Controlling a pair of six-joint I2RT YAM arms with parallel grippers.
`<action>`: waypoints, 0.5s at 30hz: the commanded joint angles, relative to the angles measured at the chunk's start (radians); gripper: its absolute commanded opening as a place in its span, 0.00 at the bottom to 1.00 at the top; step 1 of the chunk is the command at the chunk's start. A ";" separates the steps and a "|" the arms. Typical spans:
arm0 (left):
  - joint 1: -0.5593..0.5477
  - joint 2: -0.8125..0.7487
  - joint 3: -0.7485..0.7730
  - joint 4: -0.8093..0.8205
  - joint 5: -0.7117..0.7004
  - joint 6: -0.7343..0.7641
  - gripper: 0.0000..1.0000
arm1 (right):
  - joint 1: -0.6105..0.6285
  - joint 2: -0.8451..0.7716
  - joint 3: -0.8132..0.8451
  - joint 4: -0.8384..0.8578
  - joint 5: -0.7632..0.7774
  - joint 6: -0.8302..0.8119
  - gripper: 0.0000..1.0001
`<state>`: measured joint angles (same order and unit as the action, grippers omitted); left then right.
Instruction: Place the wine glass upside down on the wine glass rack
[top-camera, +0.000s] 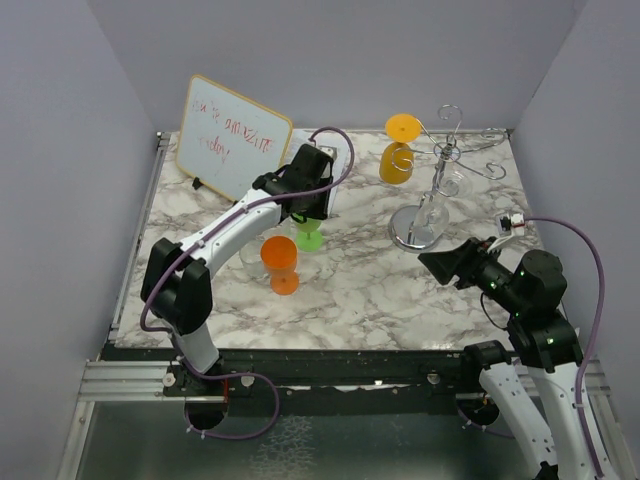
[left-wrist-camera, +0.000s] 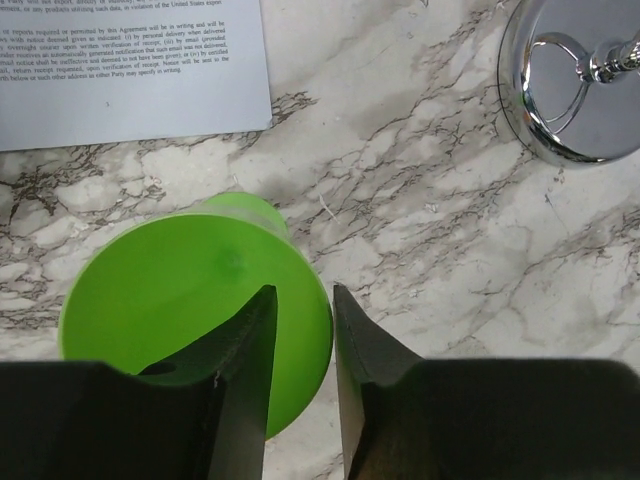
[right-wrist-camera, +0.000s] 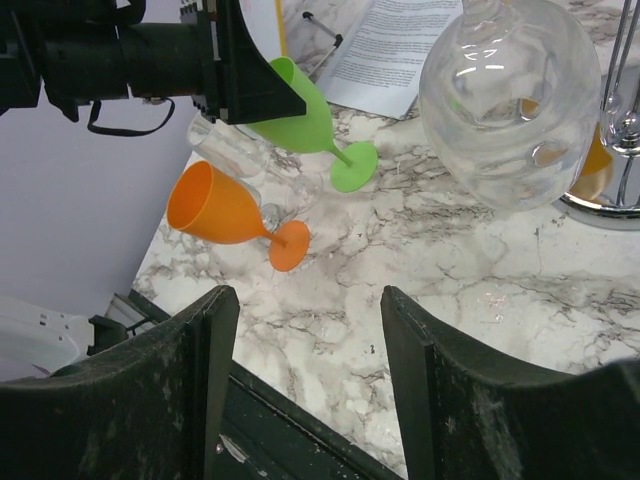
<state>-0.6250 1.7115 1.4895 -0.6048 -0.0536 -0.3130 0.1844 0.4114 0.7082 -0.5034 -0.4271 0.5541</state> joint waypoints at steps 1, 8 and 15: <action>-0.018 0.016 0.041 -0.029 -0.008 0.015 0.25 | 0.007 0.002 -0.014 0.008 0.001 0.026 0.63; -0.053 -0.009 0.054 -0.049 -0.003 0.016 0.00 | 0.006 0.006 -0.013 0.020 0.004 0.059 0.61; -0.157 -0.115 0.051 -0.039 0.023 -0.037 0.00 | 0.006 -0.047 -0.067 0.057 0.016 0.228 0.61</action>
<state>-0.7101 1.7000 1.5185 -0.6407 -0.0399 -0.3134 0.1844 0.3969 0.6842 -0.4854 -0.4229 0.6579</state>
